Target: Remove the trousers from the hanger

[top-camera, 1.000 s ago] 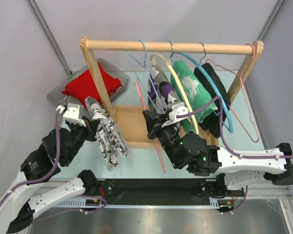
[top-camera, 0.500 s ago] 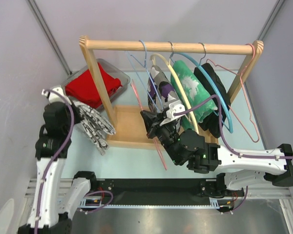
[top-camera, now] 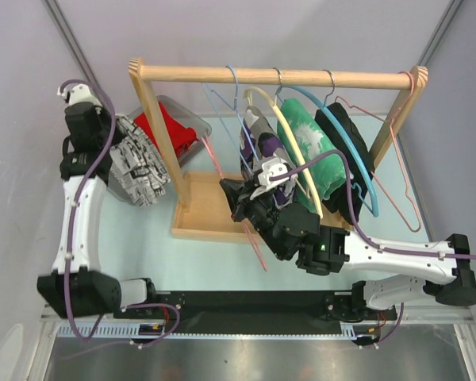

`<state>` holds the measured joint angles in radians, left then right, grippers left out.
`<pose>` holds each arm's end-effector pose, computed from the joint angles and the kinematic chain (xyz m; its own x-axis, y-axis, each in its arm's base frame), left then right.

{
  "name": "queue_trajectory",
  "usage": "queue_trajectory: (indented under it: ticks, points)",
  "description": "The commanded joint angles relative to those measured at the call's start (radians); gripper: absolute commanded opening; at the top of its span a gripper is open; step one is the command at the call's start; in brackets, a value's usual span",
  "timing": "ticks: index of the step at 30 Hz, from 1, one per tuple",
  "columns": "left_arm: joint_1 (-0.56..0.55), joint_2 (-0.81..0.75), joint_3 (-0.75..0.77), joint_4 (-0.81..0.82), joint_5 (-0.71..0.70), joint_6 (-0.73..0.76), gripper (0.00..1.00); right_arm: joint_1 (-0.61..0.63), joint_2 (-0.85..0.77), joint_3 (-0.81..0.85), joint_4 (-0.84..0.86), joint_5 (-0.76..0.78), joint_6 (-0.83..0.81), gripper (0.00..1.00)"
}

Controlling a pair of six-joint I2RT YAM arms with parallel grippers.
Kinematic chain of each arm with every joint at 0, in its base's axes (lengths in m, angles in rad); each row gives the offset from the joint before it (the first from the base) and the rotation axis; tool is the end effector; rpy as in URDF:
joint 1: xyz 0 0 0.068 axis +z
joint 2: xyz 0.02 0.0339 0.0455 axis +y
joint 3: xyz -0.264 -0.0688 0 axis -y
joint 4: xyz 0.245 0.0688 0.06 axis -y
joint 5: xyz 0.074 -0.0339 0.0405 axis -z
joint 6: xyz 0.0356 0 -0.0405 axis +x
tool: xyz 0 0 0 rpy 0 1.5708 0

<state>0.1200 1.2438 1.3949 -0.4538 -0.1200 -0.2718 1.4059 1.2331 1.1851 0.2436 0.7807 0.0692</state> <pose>0.2703 0.0369 0.4271 -0.2227 -0.2953 -0.9291 -0.3032 0.9267 -0.2219 0.0703 0.2697 0.4301 -0.0088 0.2464 -0.9691 -0.5883 0.7824 0.2043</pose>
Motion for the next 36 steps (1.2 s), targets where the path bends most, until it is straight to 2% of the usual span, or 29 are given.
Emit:
queue_trajectory:
  ticks: [1, 5, 12, 13, 15, 16, 18, 19, 21, 24, 26, 27, 30, 34, 36]
  points:
    - [0.018, 0.143, 0.09, 0.234, -0.013, 0.008, 0.0, -0.027, 0.014, 0.067, 0.017, -0.054, 0.021, 0.0]
    - [0.02, 0.256, 0.102, 0.351, -0.027, 0.025, 0.0, -0.042, 0.028, 0.088, 0.01, -0.06, 0.034, 0.0]
    - [0.018, 0.44, 0.28, 0.351, -0.092, 0.023, 0.0, -0.051, 0.083, 0.156, -0.033, -0.037, 0.055, 0.0]
    - [0.018, 0.457, 0.298, 0.322, -0.092, 0.013, 0.04, -0.053, 0.091, 0.165, -0.038, -0.029, 0.061, 0.0]
    - [0.018, 0.457, 0.328, 0.299, -0.08, -0.012, 0.19, -0.053, 0.118, 0.197, -0.064, -0.008, 0.089, 0.0]
    - [0.018, 0.45, 0.326, 0.279, -0.076, -0.02, 0.35, -0.056, 0.126, 0.211, -0.075, -0.003, 0.102, 0.0]
    - [0.017, 0.41, 0.299, 0.265, -0.066, -0.047, 0.5, -0.061, 0.146, 0.246, -0.101, 0.012, 0.148, 0.0]
    - [0.018, 0.373, 0.27, 0.253, -0.046, -0.062, 0.62, -0.064, 0.152, 0.257, -0.109, 0.015, 0.161, 0.0]
    - [0.018, 0.33, 0.233, 0.242, 0.015, -0.079, 0.75, -0.065, 0.175, 0.3, -0.128, 0.034, 0.204, 0.0]
    - [0.012, 0.22, 0.133, 0.213, 0.112, -0.154, 0.79, -0.068, 0.201, 0.359, -0.138, 0.072, 0.227, 0.0]
    - [-0.015, 0.079, -0.014, 0.242, 0.181, -0.223, 0.8, -0.07, 0.213, 0.39, -0.123, 0.087, 0.228, 0.0]
    - [-0.031, 0.022, -0.118, 0.285, 0.192, -0.243, 0.8, -0.071, 0.226, 0.418, -0.112, 0.091, 0.222, 0.0]
    - [-0.103, -0.162, -0.27, 0.316, 0.221, -0.277, 0.8, -0.074, 0.262, 0.496, -0.095, 0.115, 0.19, 0.0]
    - [-0.215, -0.349, -0.424, 0.314, 0.296, -0.3, 0.79, -0.064, 0.313, 0.577, -0.031, 0.144, 0.118, 0.0]
    - [-0.23, -0.474, -0.509, 0.304, 0.303, -0.308, 0.79, -0.059, 0.335, 0.611, -0.018, 0.157, 0.095, 0.0]
